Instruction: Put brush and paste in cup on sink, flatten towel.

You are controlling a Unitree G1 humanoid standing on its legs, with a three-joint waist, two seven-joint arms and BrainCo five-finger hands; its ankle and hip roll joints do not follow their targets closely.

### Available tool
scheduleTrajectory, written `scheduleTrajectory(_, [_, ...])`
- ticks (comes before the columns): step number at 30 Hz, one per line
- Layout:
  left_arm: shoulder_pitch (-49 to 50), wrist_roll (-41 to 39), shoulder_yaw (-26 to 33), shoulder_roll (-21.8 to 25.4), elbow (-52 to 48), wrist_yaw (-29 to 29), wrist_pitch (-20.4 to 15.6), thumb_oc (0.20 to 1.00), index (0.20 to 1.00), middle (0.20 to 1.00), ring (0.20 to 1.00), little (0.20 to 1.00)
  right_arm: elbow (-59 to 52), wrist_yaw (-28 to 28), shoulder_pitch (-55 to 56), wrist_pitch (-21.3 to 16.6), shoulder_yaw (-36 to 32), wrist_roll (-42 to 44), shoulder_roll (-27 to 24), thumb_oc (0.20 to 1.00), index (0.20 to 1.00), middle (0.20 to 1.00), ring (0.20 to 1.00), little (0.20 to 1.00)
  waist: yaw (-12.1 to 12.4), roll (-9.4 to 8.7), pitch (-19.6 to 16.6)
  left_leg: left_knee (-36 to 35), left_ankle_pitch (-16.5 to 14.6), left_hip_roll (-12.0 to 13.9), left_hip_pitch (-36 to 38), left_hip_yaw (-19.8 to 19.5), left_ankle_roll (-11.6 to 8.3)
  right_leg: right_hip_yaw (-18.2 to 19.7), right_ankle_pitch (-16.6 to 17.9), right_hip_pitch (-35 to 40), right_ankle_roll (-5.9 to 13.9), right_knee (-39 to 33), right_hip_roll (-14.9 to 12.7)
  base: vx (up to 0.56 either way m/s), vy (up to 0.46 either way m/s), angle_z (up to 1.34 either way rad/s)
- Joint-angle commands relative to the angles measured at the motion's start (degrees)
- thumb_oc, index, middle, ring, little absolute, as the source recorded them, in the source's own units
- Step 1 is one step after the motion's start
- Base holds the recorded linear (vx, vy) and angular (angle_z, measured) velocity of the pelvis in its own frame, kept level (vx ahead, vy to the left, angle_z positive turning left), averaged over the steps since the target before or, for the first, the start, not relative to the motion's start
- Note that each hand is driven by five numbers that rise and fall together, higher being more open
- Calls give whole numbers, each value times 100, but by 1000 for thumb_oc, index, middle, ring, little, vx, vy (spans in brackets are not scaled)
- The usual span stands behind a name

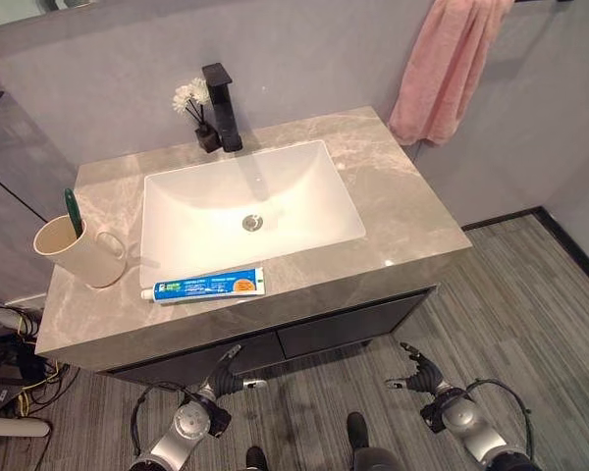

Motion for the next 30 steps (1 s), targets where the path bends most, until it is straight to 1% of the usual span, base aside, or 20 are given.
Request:
scheduleTrajectory(1, [23, 134, 123, 485, -246, -132, -188, 1000, 1000, 1000, 1000, 1000, -27, 33, -227, -260, -1, 89, 152, 1000, 1000, 1000, 1000, 1000, 155, -354, -168, 34, -140, -141, -45, -286, -31, 153, 3, 63, 446, 43, -499, 0, 0, 0])
scheduleTrajectory(2, [183, 133, 122, 591, -302, -409, -70, 1000, 1000, 1000, 1000, 1000, -26, 108, -241, -225, 4, 96, 112, 1000, 1000, 1000, 1000, 1000, 171, -325, -160, 34, -130, -143, -41, -314, -32, 134, -11, 103, 434, 43, -506, 0, 0, 0])
scheduleTrajectory(4, [255, 208, 125, 656, -316, -490, -48, 1000, 1000, 1000, 1000, 1000, -19, 152, -264, -203, 17, 84, 97, 1000, 1000, 1000, 1000, 1000, 172, -312, -152, 34, -129, -144, -35, -331, -35, 115, -16, 123, 431, 43, -511, 0, 0, 0])
scheduleTrajectory(5, [375, 486, 132, 772, -349, -508, -46, 1000, 1000, 1000, 1000, 1000, -8, 202, -345, -192, 40, 75, 103, 1000, 1000, 1000, 1000, 1000, 199, -294, -145, 34, -130, -148, -34, -370, -42, 84, -28, 157, 426, 43, -525, 0, 0, 0])
scheduleTrajectory(6, [384, 491, 139, 775, -358, -508, -42, 1000, 1000, 1000, 1000, 1000, -4, 202, -348, -193, 45, 75, 107, 1000, 1000, 1000, 1000, 1000, 187, -296, -145, 34, -129, -148, -34, -379, -42, 75, -30, 162, 426, 43, -526, 9, -4, 5])
scheduleTrajectory(7, [478, 806, 119, 950, -437, -552, -68, 1000, 1000, 1000, 1000, 1000, -9, 215, -448, -218, 86, 70, 102, 1000, 1000, 1000, 1000, 1000, 229, -276, -128, 34, -123, -149, -60, -420, -58, 26, -37, 178, 416, 43, -535, -2, -1, 7])
scheduleTrajectory(8, [480, 805, 121, 952, -440, -553, -66, 1000, 1000, 1000, 1000, 1000, -9, 214, -449, -219, 87, 70, 104, 1000, 1000, 1000, 1000, 1000, 226, -277, -129, 34, -122, -149, -61, -422, -58, 24, -37, 179, 416, 43, -535, -15, -6, 11])
scheduleTrajectory(11, [858, 1084, 254, 1692, -1374, -896, -159, 1000, 1000, 1000, 1000, 1000, -4, 301, -587, -230, 106, 87, -35, 1000, 1000, 1000, 1000, 1000, 338, -216, -74, 34, -87, -133, -143, -500, -95, -87, -43, 178, 417, 43, -559, -21, -16, 17])
scheduleTrajectory(13, [1117, 1169, 570, 2221, -2180, -1083, -154, 1000, 1000, 1000, 1000, 1000, 75, 336, -620, -215, 85, 69, -85, 1000, 1000, 1000, 1000, 1000, 402, -211, -64, 34, -10, -117, -210, -538, -113, -130, 3, 147, 402, 43, -565, -21, -22, 23])
scheduleTrajectory(14, [1156, 1159, 601, 2243, -2223, -1104, -135, 1000, 1000, 1000, 1000, 1000, 79, 337, -620, -215, 94, 69, -73, 1000, 1000, 1000, 1000, 1000, 392, -215, -80, 34, -63, -113, -191, -545, -116, -139, -44, 168, 410, 43, -563, 2, -21, 21])
scheduleTrajectory(15, [1568, 785, 1173, 2841, -3186, -1410, -178, 1000, 1000, 1000, 1000, 1000, 209, 388, -641, -181, 31, 104, -137, 1000, 1000, 1000, 1000, 1000, 450, -187, -70, 34, -38, -93, -223, -574, -144, -204, -48, 187, 412, 43, -578, 8, -18, 18])
scheduleTrajectory(16, [1646, 595, 1395, 3045, -3542, -1451, -204, 1000, 1000, 1000, 1000, 1000, 218, 430, -626, -171, 13, 118, -172, 1000, 1000, 1000, 1000, 1000, 475, -175, -57, 34, 24, -92, -258, -592, -152, -226, 1, 168, 407, 43, -587, 8, -19, 15])
scheduleTrajectory(17, [1697, 579, 1440, 3064, -3587, -1472, -184, 1000, 1000, 1000, 1000, 1000, 219, 432, -626, -170, 22, 119, -160, 1000, 1000, 1000, 1000, 1000, 462, -180, -70, 34, -30, -89, -235, -600, -156, -236, -47, 194, 416, 43, -586, 11, -11, 22])
scheduleTrajectory(18, [1813, 272, 1711, 3301, -4024, -1589, -184, 1000, 1000, 1000, 1000, 1000, 220, 500, -603, -142, 22, 133, -184, 1000, 1000, 1000, 1000, 1000, 473, -169, -71, 34, -24, -86, -243, -624, -167, -264, -49, 205, 417, 43, -592, 55, -16, 22])
scheduleTrajectory(19, [2103, -352, 2252, 3703, -4617, -1720, -224, 1000, 1000, 1000, 1000, 1000, 340, 601, -554, -111, 42, 136, -192, 1000, 1000, 1000, 1000, 1000, 511, -144, -70, 34, -14, -81, -232, -664, -183, -294, -56, 251, 418, 43, -606, 28, -26, 21])
scheduleTrajectory(23, [2469, -1647, 3080, 4358, -5302, -1861, -338, 1000, 1000, 1000, 1000, 1000, 591, 690, -454, -95, 176, 79, -73, 1000, 1000, 1000, 1000, 1000, 578, -80, -124, 34, 9, -75, -219, -692, -221, -329, -59, 300, 419, 43, -607, 22, -20, 15])
scheduleTrajectory(26, [2374, -1865, 3168, 4502, -5382, -1864, -362, 1000, 1000, 1000, 1000, 1000, 582, 704, -360, -111, 184, 77, -71, 1000, 1000, 1000, 1000, 1000, 580, -75, -151, 34, 14, -67, -219, -684, -234, -326, -62, 297, 421, 43, -603, 7, -4, 1])
scheduleTrajectory(27, [2244, -1975, 3278, 4571, -5481, -1802, -403, 1000, 1000, 1000, 1000, 1000, 569, 711, -255, -124, 161, 95, -62, 1000, 1000, 1000, 1000, 1000, 569, -54, -175, 34, 12, -65, -211, -687, -238, -333, -67, 306, 423, 43, -604, 0, 0, 0])
scheduleTrajectory(28, [2254, -1981, 3287, 4577, -5495, -1802, -393, 1000, 1000, 1000, 1000, 1000, 565, 712, -248, -124, 155, 93, -60, 1000, 1000, 1000, 1000, 1000, 572, -56, -175, 34, 11, -64, -209, -688, -239, -334, -68, 309, 423, 43, -603, 33, -2, -1])
scheduleTrajectory(30, [2093, -1875, 3410, 4512, -5413, -1572, -475, 1000, 1000, 1000, 1000, 1000, 571, 692, -109, -134, 95, 120, -37, 1000, 1000, 1000, 1000, 1000, 540, -45, -202, 34, -9, -69, -170, -663, -237, -322, -74, 323, 430, 43, -608, 18, 4, 0])
